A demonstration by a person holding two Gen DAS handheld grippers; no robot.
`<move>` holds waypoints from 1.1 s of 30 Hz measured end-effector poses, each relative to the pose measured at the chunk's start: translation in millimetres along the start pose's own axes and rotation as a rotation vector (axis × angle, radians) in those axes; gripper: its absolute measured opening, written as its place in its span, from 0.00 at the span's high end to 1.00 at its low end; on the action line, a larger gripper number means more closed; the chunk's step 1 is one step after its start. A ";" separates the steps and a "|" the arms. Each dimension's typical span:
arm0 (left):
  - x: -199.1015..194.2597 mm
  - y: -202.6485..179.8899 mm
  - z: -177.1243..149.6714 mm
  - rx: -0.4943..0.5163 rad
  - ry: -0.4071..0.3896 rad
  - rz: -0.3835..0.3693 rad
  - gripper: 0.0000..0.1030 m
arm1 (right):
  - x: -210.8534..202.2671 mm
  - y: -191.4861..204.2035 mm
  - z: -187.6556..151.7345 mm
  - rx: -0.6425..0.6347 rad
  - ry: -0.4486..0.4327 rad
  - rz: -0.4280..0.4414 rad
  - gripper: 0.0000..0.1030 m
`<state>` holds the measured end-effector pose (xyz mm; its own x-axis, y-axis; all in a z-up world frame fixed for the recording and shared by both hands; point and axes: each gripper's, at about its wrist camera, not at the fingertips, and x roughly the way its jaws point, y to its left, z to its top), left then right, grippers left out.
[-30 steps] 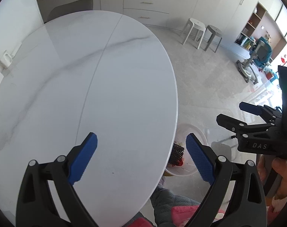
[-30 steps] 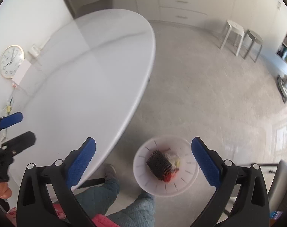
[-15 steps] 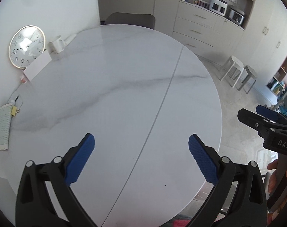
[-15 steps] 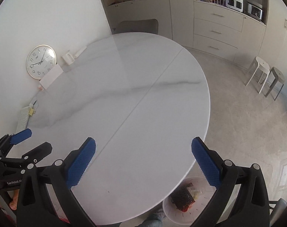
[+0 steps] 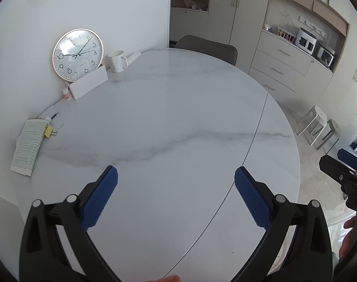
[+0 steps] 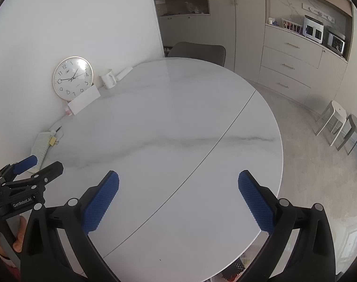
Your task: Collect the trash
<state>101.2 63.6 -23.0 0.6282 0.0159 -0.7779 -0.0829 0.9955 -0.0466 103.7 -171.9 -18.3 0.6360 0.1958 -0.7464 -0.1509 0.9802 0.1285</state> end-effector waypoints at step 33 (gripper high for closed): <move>-3.7 4.4 -2.5 0.005 -0.015 0.030 0.08 | 6.7 10.9 -2.3 -0.028 0.028 -0.005 0.02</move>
<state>96.5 67.6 -21.9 0.6372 0.0470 -0.7692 -0.0976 0.9950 -0.0201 104.7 -160.0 -23.4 0.6156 0.1896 -0.7649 -0.1695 0.9798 0.1065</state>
